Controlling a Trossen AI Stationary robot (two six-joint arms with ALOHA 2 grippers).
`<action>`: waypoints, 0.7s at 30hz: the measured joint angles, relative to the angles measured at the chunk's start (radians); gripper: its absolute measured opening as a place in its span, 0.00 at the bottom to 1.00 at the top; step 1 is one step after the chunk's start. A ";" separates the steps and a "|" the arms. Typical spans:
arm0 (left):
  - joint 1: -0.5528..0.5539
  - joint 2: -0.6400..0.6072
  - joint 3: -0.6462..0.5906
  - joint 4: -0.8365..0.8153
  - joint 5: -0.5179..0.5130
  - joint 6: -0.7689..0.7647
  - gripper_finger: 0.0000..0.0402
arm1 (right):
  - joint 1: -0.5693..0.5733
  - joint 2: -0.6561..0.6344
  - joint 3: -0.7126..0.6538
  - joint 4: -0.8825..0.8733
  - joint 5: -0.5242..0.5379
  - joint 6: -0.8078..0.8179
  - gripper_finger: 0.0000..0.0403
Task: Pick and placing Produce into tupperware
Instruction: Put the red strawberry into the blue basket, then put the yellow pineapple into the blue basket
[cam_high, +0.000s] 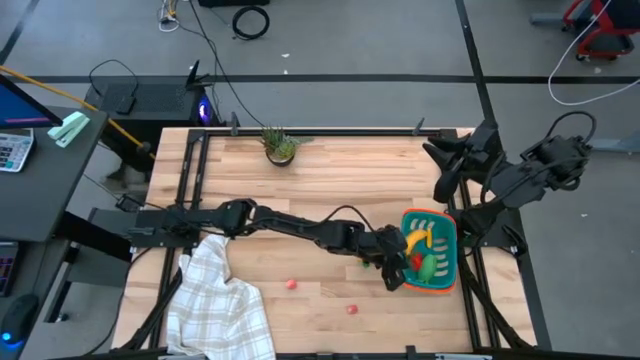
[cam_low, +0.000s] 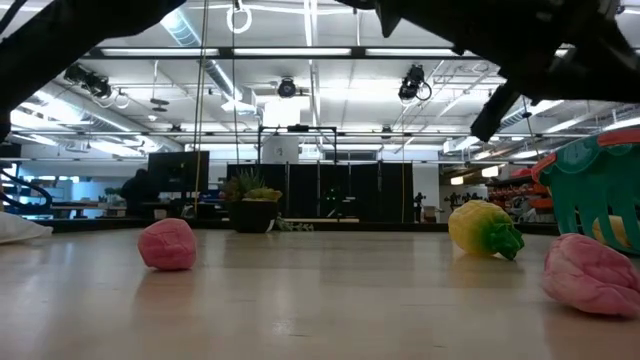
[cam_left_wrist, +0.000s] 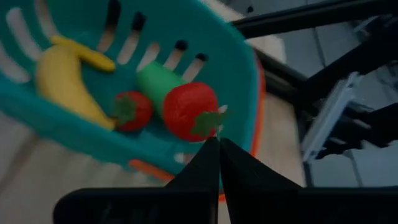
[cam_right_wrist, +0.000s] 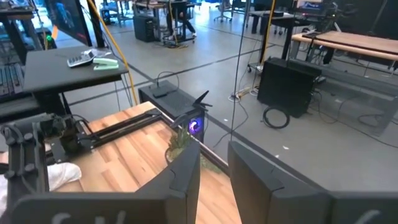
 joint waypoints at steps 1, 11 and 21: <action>0.000 -0.001 0.001 0.004 0.000 0.001 0.03 | 0.000 0.001 0.000 -0.004 -0.001 0.000 0.23; 0.003 -0.001 0.001 0.049 -0.004 0.038 0.11 | 0.000 0.003 0.000 -0.018 -0.020 0.010 0.23; 0.003 -0.001 0.001 0.053 0.034 -0.009 0.26 | 0.000 0.003 0.000 -0.026 -0.031 0.010 0.23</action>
